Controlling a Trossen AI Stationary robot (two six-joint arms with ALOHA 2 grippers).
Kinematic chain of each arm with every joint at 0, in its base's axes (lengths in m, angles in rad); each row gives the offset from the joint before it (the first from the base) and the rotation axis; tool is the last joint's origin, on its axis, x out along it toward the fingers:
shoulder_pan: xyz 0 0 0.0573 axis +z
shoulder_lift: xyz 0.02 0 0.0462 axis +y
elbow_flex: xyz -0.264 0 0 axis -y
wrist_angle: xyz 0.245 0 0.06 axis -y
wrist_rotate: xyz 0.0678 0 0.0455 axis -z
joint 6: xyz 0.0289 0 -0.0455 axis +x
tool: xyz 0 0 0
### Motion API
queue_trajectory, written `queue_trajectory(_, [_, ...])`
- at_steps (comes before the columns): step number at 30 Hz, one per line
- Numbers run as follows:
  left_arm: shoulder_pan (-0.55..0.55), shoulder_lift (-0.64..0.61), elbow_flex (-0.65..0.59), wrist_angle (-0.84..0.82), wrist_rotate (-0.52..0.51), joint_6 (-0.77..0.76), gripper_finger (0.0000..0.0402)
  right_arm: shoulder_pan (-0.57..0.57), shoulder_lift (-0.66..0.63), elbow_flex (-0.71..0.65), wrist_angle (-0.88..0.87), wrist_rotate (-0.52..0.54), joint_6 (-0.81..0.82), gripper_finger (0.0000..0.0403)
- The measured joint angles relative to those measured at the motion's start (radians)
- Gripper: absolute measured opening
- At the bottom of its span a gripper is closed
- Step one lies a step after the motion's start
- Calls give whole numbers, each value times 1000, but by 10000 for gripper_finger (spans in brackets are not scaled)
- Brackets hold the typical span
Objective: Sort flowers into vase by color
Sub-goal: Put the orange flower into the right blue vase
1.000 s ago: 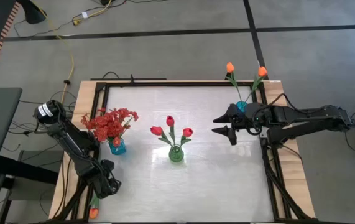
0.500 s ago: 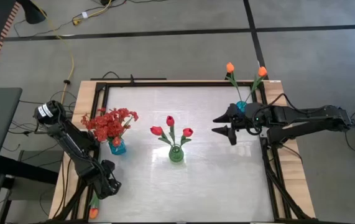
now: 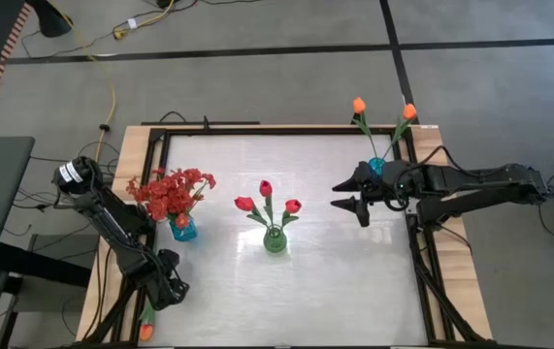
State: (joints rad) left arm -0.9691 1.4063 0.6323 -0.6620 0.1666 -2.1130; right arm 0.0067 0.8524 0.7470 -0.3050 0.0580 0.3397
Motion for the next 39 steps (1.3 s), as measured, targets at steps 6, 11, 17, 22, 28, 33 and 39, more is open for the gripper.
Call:
queue_trajectory(6, [7,-25,-1,2,12,-1,226,-2,0,0,0,-1,0,254])
queue_trajectory(11, [16,-106,25,-93,9,-44,226,-2,0,0,1,-1,0,254])
queue_trajectory(17, [11,-121,25,-115,68,-84,226,-2,0,0,1,-1,0,254])
queue_trajectory(22, [11,-75,14,-97,81,-89,226,-2,0,0,1,-1,1,254])
queue_trajectory(28, [15,-30,-13,-69,109,-75,226,0,0,0,0,-1,3,254])
queue_trajectory(33, [26,-38,8,-119,110,-88,226,0,0,0,-1,-1,3,254])
queue_trajectory(39, [40,-38,47,-130,143,-96,226,-1,0,0,-2,-1,-3,254])
